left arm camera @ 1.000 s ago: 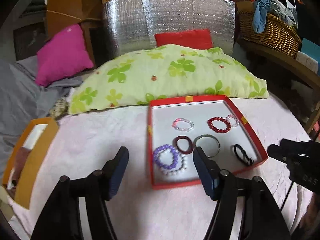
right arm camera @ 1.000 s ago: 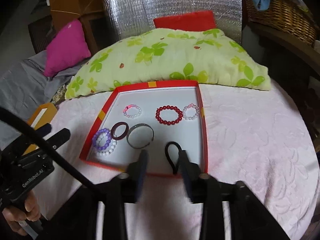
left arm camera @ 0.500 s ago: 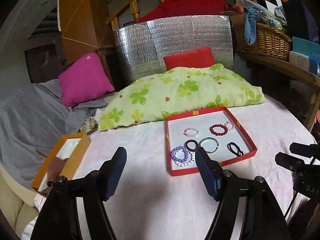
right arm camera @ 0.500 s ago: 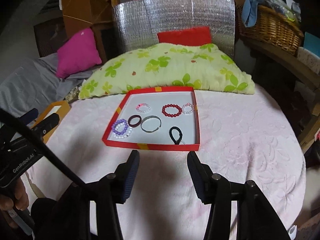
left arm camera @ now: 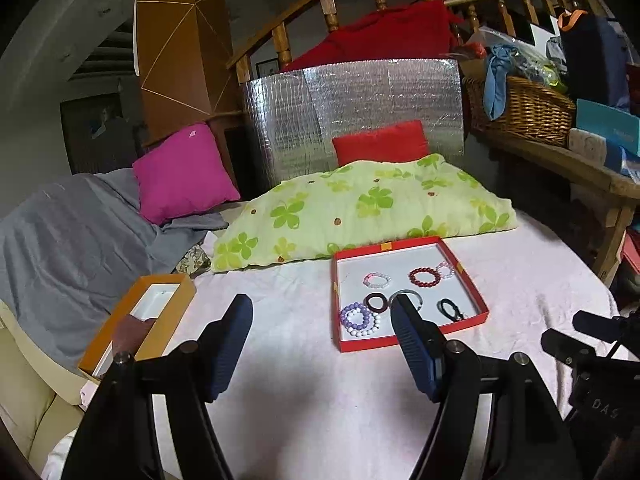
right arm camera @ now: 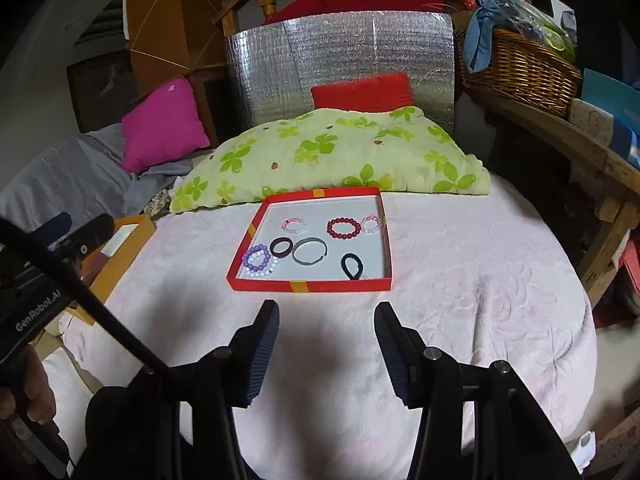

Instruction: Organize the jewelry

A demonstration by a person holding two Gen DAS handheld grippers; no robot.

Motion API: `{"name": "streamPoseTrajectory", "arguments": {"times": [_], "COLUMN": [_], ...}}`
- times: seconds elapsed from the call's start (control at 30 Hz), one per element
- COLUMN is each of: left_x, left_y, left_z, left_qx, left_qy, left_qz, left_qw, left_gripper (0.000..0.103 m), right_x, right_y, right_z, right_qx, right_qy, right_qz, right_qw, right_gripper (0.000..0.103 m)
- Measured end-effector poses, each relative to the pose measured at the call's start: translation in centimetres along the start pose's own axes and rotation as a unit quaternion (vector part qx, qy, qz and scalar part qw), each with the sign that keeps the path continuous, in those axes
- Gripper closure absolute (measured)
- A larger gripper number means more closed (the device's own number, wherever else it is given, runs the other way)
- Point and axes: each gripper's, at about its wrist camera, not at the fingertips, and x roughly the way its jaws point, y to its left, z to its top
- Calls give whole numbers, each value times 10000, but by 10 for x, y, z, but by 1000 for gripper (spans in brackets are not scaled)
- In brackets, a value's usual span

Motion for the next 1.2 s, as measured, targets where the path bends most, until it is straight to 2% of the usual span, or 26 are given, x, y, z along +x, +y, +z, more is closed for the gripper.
{"name": "streamPoseTrajectory", "arguments": {"times": [0.2, 0.57, 1.2], "left_x": [-13, -8, -6], "left_y": [2, 17, 17], "left_z": [-1, -7, -14], "left_qx": [-52, -312, -188], "left_qy": [-68, 38, 151], "left_qz": [-14, 106, 224], "left_qw": [10000, 9995, 9995], "left_gripper": [29, 28, 28], "right_x": [-11, -11, -7], "right_y": [3, 16, 24], "right_z": [-2, -5, -9], "right_qx": [-6, -117, -225], "right_qy": [-105, -117, -161], "right_qz": [-46, -131, -201], "right_qw": [9999, 9998, 9994], "right_gripper": [49, 49, 48]}}
